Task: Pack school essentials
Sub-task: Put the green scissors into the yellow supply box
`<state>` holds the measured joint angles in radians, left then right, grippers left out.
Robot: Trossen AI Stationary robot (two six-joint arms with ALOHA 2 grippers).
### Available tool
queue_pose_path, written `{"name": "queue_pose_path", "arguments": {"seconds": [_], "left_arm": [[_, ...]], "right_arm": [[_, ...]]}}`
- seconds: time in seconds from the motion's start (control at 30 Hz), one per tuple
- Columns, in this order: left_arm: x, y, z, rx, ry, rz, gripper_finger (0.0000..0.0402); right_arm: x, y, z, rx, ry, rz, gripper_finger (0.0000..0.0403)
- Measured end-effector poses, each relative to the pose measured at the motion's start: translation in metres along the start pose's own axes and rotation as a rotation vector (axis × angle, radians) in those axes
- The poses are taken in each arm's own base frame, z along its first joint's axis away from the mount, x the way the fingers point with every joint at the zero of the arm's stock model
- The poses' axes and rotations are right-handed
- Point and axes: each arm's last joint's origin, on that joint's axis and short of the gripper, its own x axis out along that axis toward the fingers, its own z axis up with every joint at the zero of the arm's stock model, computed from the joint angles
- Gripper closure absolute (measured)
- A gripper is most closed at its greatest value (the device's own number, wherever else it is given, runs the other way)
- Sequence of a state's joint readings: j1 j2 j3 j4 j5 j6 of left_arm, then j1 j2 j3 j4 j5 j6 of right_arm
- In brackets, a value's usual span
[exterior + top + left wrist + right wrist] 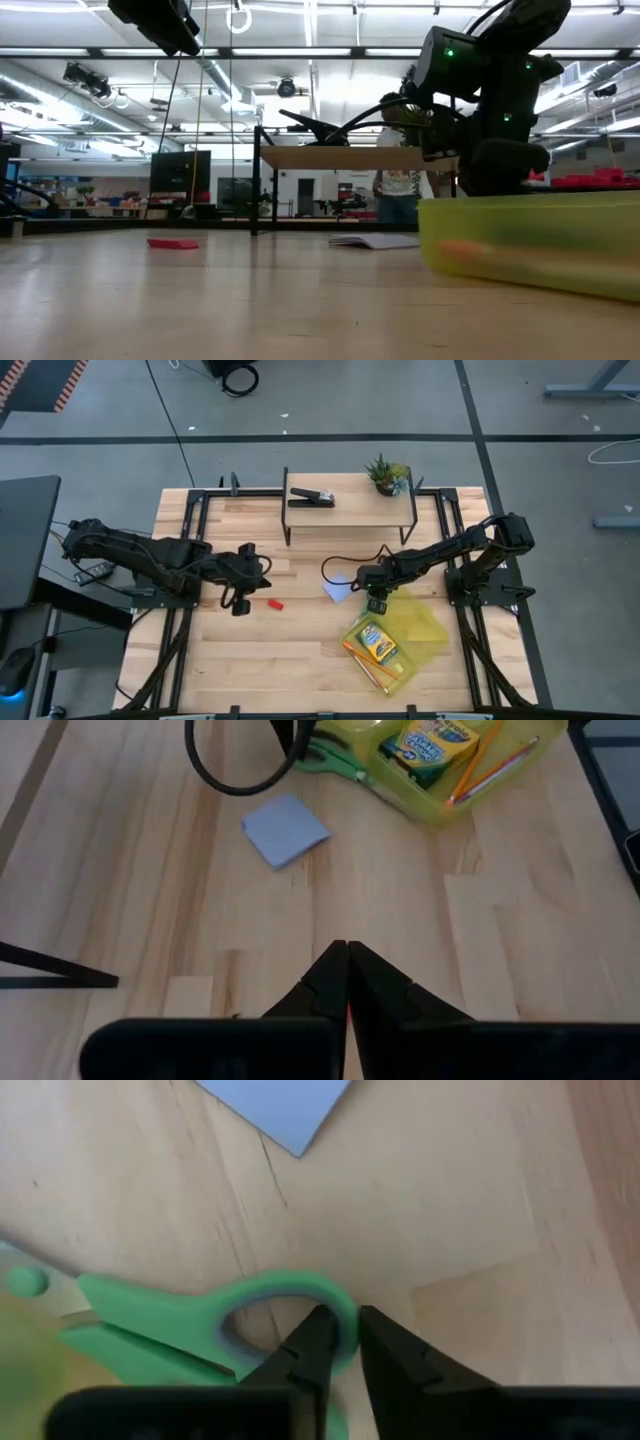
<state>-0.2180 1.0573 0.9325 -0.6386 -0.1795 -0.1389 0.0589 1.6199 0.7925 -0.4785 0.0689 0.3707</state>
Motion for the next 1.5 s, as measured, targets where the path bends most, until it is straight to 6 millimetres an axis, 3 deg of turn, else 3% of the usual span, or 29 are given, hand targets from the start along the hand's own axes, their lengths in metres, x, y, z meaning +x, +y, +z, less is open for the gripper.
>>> {"name": "queue_pose_path", "arguments": {"seconds": [0.13,0.47,0.7,0.9,1.17,1.5], "left_arm": [[-0.002,0.000,0.003,-0.009,-0.006,-0.001,0.0385],[-0.003,0.000,0.002,-0.012,0.015,0.002,0.0385],[-0.003,0.000,0.001,-0.010,0.016,0.003,0.0385],[-0.003,0.001,0.002,-0.008,0.013,0.007,0.0392],[-0.003,0.001,0.003,-0.014,-0.003,0.034,0.0374],[-0.003,0.002,0.004,-0.013,-0.017,0.049,0.0385]], "right_arm": [[0.000,0.000,0.001,-0.021,-0.015,0.004,0.0366],[-0.009,-0.001,0.009,0.024,-0.113,0.024,0.0361],[-0.038,0.001,0.024,0.058,-0.251,0.026,0.0360],[-0.070,0.009,0.044,0.111,-0.339,0.134,0.0360],[-0.098,0.037,0.049,0.437,-0.275,0.293,0.0360],[-0.104,0.088,0.010,0.848,-0.100,0.336,0.0360]]}}
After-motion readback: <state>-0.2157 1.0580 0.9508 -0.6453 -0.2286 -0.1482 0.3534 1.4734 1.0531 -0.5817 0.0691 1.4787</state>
